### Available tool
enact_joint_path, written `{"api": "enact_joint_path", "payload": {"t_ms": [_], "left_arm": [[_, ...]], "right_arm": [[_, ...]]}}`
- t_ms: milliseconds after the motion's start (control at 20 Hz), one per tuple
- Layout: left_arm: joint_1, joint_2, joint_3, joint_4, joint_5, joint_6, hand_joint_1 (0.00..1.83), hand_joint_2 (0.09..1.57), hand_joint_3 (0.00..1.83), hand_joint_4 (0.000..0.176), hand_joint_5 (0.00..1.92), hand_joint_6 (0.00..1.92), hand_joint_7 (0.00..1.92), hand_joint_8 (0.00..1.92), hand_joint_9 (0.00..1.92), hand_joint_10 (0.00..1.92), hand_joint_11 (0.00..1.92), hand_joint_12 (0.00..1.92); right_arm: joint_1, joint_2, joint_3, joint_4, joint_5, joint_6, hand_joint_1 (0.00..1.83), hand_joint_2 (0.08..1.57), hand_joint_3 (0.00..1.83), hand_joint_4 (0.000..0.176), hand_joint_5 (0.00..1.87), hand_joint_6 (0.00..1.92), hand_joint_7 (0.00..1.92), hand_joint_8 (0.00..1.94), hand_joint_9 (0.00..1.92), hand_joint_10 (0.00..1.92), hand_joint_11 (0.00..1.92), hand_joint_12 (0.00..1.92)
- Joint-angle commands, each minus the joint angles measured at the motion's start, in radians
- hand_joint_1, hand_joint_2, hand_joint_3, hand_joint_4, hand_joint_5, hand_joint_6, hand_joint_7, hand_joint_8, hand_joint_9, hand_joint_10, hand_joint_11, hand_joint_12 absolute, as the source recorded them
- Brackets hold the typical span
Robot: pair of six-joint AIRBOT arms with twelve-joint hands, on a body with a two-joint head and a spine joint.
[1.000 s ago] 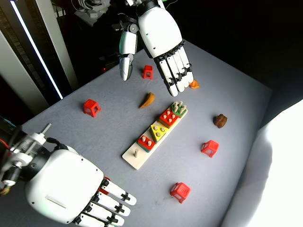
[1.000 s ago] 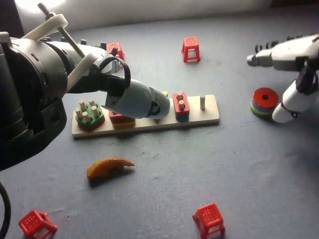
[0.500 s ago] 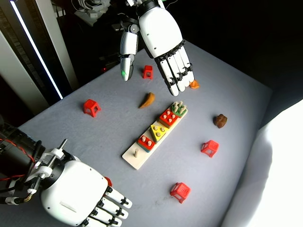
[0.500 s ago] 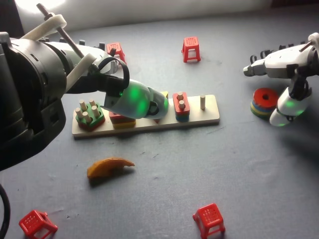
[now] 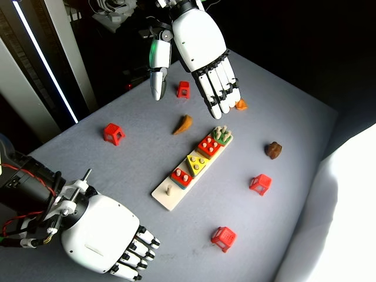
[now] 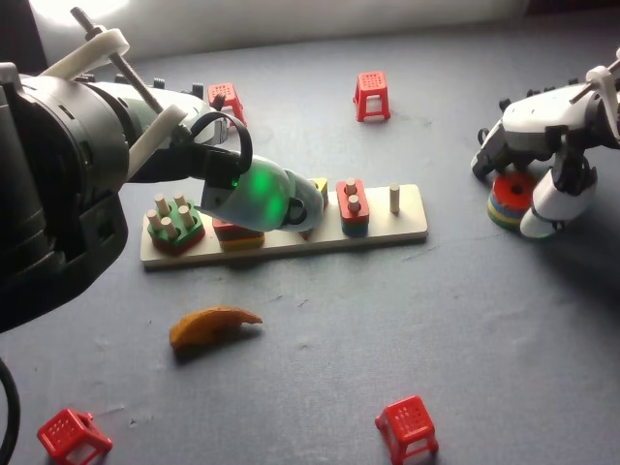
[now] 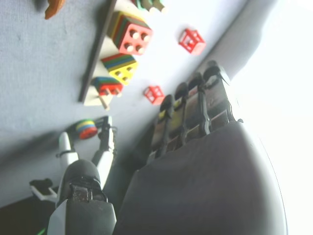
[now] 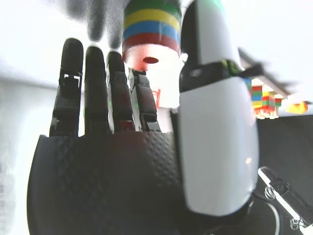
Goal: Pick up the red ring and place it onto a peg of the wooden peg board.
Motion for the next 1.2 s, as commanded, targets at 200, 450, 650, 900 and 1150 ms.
{"api": "enact_joint_path", "payload": {"t_ms": [200, 450, 650, 900, 1150], "left_arm": [[-0.005, 0.0, 0.0, 0.082, -0.008, -0.003, 0.0, 1.08, 0.0, 0.0, 0.0, 0.0, 0.0, 0.0, 0.0, 0.0, 0.0, 0.0], [-0.005, 0.0, 0.0, 0.082, -0.008, -0.005, 0.0, 1.09, 0.01, 0.0, 0.0, 0.0, 0.0, 0.0, 0.0, 0.0, 0.0, 0.0], [-0.005, 0.0, 0.001, 0.082, -0.008, -0.007, 0.0, 1.1, 0.01, 0.0, 0.0, 0.0, 0.0, 0.0, 0.0, 0.0, 0.0, 0.0], [-0.005, 0.0, 0.001, 0.082, -0.008, -0.008, 0.0, 1.1, 0.01, 0.0, 0.0, 0.0, 0.0, 0.0, 0.0, 0.0, 0.0, 0.0], [-0.005, 0.0, 0.001, 0.082, -0.008, -0.009, 0.0, 1.09, 0.0, 0.0, 0.0, 0.0, 0.0, 0.0, 0.0, 0.0, 0.0, 0.0]], "right_arm": [[0.006, -0.001, 0.003, -0.014, 0.022, -0.001, 1.37, 1.05, 0.01, 0.0, 0.99, 0.88, 1.16, 0.6, 1.09, 0.74, 0.97, 0.79], [0.006, -0.001, 0.003, -0.014, 0.023, -0.004, 1.4, 1.02, 0.0, 0.0, 1.1, 0.77, 1.25, 0.48, 1.16, 0.74, 1.17, 0.67], [0.008, 0.0, 0.002, -0.014, 0.024, -0.006, 1.4, 1.01, 0.0, 0.0, 1.11, 0.76, 1.24, 0.49, 1.19, 0.71, 1.2, 0.58], [0.043, 0.012, -0.003, -0.014, 0.026, -0.011, 1.4, 1.01, 0.0, 0.0, 1.12, 0.77, 1.23, 0.49, 1.18, 0.71, 1.19, 0.56], [0.116, 0.042, -0.06, -0.014, 0.045, -0.052, 1.4, 1.03, 0.0, 0.0, 1.1, 0.79, 1.19, 0.57, 1.13, 0.79, 1.14, 0.58]]}}
